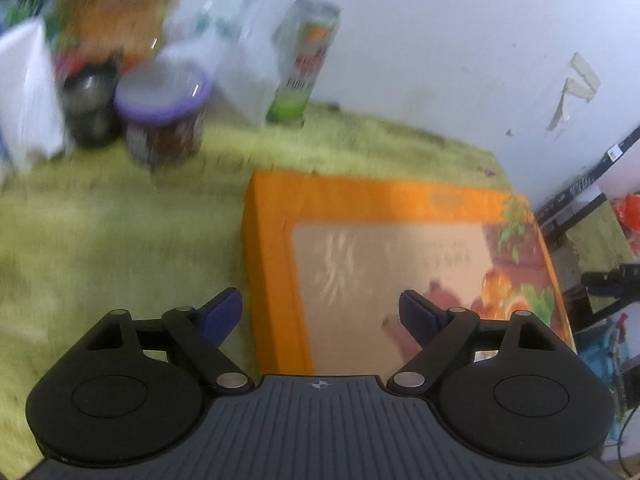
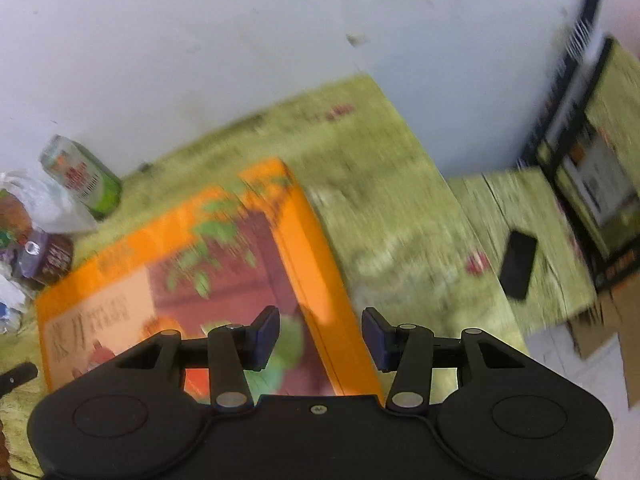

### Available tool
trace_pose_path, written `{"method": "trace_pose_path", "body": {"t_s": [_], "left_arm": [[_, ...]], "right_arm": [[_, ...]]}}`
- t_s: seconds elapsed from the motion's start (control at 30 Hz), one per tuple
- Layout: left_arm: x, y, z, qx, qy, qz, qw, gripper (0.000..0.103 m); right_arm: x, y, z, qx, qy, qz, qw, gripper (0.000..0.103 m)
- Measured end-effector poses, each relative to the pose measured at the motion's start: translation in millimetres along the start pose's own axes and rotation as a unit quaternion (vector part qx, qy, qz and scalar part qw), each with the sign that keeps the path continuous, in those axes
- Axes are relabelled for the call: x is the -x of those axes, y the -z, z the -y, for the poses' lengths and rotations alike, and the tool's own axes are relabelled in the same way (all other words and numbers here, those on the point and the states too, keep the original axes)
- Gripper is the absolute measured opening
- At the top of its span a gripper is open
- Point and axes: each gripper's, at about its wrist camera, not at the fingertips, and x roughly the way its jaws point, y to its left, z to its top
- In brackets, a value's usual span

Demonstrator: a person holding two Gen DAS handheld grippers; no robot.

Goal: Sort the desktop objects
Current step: 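Lower the gift box toward the table with both grippers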

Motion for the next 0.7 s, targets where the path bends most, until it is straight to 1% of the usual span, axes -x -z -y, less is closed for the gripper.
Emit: {"method": "trace_pose_path", "body": {"t_s": [0.1, 0.2, 0.47, 0.63, 0.7], "left_arm": [[-6.0, -14.7, 8.2, -0.015, -0.003, 0.015, 0.9998, 0.086], [-16.9, -25.8, 12.8, -0.019, -0.008, 0.018, 0.9996, 0.086], [-44.5, -44.0, 17.5, -0.03, -0.029, 0.002, 0.9991, 0.086], [-52.8, -48.4, 21.2, -0.04, -0.04, -0.004, 0.9984, 0.086], [-54.9, -49.5, 23.9, -0.049, -0.045, -0.006, 0.9978, 0.086]], "right_arm": [[-9.6, -10.9, -8.4, 0.011, -0.005, 0.006, 1.0, 0.045], [-19.2, -21.9, -16.9, 0.021, -0.011, 0.011, 1.0, 0.045], [-44.8, -51.1, -39.4, 0.05, -0.025, 0.026, 0.998, 0.045], [-60.9, -69.3, -53.4, 0.068, -0.033, 0.035, 0.997, 0.045], [-66.6, -67.9, -52.8, 0.066, -0.034, 0.035, 0.997, 0.045]]}}
